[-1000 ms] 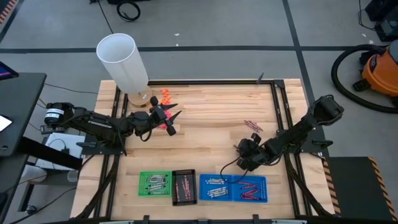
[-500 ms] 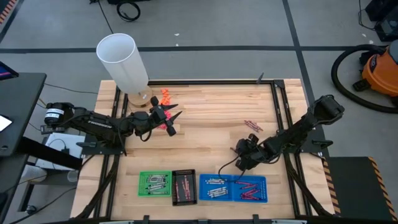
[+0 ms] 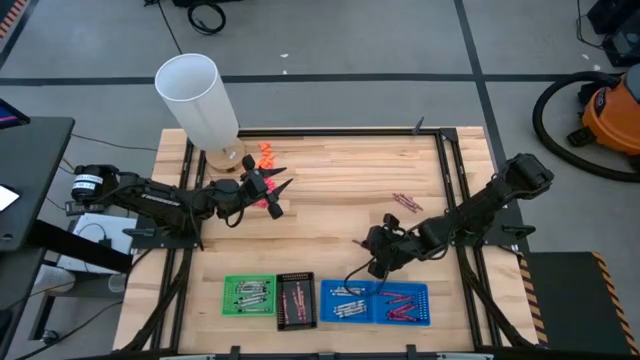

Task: Sort crayons
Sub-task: Put the red crayon into the right blue bin

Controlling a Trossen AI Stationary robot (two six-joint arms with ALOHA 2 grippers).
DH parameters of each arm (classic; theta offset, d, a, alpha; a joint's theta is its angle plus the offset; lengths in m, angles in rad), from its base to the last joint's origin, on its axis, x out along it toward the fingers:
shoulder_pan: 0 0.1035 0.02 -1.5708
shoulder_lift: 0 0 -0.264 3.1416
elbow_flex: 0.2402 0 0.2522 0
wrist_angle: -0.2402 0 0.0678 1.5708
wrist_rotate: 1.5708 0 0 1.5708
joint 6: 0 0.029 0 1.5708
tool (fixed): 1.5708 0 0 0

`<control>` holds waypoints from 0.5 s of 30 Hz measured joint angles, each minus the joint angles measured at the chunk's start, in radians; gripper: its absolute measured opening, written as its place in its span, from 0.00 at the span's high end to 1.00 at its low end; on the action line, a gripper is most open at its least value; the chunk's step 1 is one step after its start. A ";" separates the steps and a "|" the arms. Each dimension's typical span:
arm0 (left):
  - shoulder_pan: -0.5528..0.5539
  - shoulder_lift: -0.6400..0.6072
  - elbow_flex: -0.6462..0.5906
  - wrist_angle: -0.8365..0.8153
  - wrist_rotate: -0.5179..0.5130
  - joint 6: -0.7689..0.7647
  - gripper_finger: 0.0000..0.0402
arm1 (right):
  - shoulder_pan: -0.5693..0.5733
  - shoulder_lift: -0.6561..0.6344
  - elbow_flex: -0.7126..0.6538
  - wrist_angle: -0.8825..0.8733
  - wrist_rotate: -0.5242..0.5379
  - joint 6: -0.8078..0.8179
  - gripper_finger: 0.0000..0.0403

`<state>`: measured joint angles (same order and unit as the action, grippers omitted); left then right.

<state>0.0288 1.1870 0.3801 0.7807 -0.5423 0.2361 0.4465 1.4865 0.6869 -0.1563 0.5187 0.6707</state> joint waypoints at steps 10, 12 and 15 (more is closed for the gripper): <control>0.000 0.000 0.000 0.000 0.000 -0.017 0.56 | 0.003 0.000 0.062 0.129 -0.126 -0.109 0.90; 0.000 0.000 0.000 0.000 0.000 -0.022 0.56 | 0.003 0.000 0.062 0.148 -0.160 -0.117 0.90; 0.000 0.000 0.000 0.000 0.000 -0.028 0.56 | 0.003 0.000 0.062 0.175 -0.233 -0.117 0.90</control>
<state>0.0288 1.1870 0.3801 0.7803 -0.5426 0.2077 0.4496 1.4860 0.7490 0.0185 0.2857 0.5540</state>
